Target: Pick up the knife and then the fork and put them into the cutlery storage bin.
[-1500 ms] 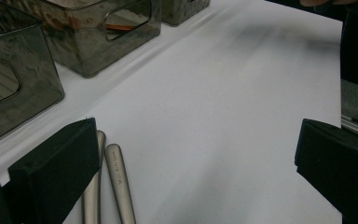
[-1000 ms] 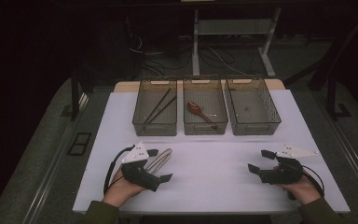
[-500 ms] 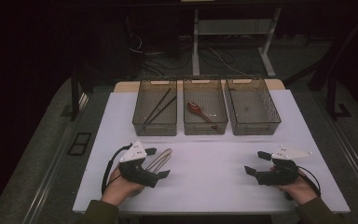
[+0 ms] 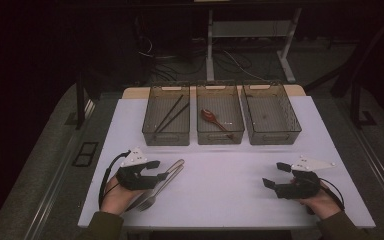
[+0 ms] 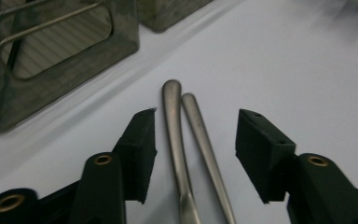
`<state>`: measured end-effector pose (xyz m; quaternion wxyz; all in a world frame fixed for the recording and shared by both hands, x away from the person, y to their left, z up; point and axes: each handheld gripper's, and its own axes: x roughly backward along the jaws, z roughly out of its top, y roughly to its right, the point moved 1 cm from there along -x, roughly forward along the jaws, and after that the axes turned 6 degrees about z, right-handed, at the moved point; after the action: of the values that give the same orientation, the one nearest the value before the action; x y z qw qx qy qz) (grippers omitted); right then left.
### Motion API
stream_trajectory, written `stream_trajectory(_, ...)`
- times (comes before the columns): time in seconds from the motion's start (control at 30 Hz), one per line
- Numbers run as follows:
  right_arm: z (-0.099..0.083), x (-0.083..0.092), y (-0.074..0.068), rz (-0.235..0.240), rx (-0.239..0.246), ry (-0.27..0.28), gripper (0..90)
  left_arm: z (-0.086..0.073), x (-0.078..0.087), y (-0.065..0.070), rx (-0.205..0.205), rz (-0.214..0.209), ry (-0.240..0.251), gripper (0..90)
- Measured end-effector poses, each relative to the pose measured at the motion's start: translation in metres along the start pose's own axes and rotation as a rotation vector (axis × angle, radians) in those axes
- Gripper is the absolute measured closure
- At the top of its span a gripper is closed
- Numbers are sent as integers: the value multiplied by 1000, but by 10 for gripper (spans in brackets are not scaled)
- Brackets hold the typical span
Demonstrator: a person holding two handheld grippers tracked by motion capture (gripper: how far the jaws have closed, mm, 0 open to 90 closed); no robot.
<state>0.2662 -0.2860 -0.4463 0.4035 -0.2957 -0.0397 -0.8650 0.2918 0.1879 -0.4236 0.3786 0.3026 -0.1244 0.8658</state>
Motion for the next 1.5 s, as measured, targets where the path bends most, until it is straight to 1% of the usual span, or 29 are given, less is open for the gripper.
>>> stream_trajectory(0.13,0,0,0,-1,-1,-2,191,-4,0,-3,-6,2,-37,567)
stream_trajectory(0.17,0,0,0,-1,0,-2,191,-5,0,-3,-16,2,-53,591)
stream_trajectory(0.2,0,0,0,-1,0,-2,191,-6,-1,-3,-14,6,-65,617)
stream_trajectory(0.23,0,1,0,-3,1,-2,191,-7,-2,-3,-11,11,-78,633)
stream_trajectory(0.27,0,1,0,-2,2,-2,191,-8,-2,-4,-20,8,-98,647)
stream_trajectory(0.4,0,1,0,-6,4,-3,191,-10,-4,-3,-14,-5,-133,738)
stream_trajectory(0.47,0,1,0,-5,3,-3,191,-11,-6,-2,-21,3,-162,762)
stream_trajectory(0.5,0,1,0,-5,3,-2,191,-11,-6,-2,-22,3,-166,779)
stream_trajectory(0.57,0,1,0,-6,3,-3,191,-12,-7,-3,-14,3,-170,773)
stream_trajectory(0.63,0,1,0,-6,5,-3,191,-13,-9,-3,-10,6,-178,746)
stream_trajectory(0.77,0,1,0,-6,5,-4,191,-14,-11,-3,-22,8,-194,727)
stream_trajectory(0.8,0,1,0,-6,5,-4,191,-15,-12,-3,-12,10,-196,725)
stream_trajectory(0.83,0,1,0,-6,5,-4,191,-15,-12,-2,-9,7,-196,721)
stream_trajectory(0.87,0,1,0,-6,5,-3,191,-15,-13,-3,-21,5,-199,720)
stream_trajectory(0.9,0,1,0,-6,4,-4,191,-15,-14,-3,-24,4,-203,721)
stream_trajectory(0.93,0,1,0,-6,4,-4,191,-16,-15,-1,-15,7,-207,722)
stream_trajectory(0.97,0,1,0,-6,4,-4,191,-15,-15,-2,-35,5,-210,723)
stream_trajectory(1.0,0,1,0,-6,3,-4,191,-16,-16,-1,-25,9,-220,728)
stream_trajectory(1.03,0,1,0,-7,3,-4,191,-15,-16,-2,-42,9,-223,735)
stream_trajectory(1.07,0,1,0,-7,3,-5,191,-16,-16,-1,-29,9,-224,741)
stream_trajectory(1.13,0,1,0,-7,3,-4,191,-16,-16,-2,-32,7,-225,746)
stream_trajectory(1.23,0,2,1,-7,3,-4,191,-15,-16,-4,-63,24,-231,771)
stream_trajectory(1.27,0,2,1,-7,2,-4,191,-15,-16,-5,-66,30,-233,771)
stream_trajectory(1.3,0,2,1,-7,2,-4,191,-15,-15,-6,-53,29,-233,771)
stream_trajectory(1.33,0,2,1,-7,2,-3,191,-15,-15,-8,-60,22,-229,767)
stream_trajectory(1.43,0,1,1,-6,2,-4,191,-15,-17,-9,-55,9,-220,732)
stream_trajectory(1.47,0,1,1,-6,1,-5,191,-14,-18,-10,-50,3,-223,718)
stream_trajectory(1.5,0,1,1,-5,2,-5,191,-14,-18,-10,-35,-1,-226,715)
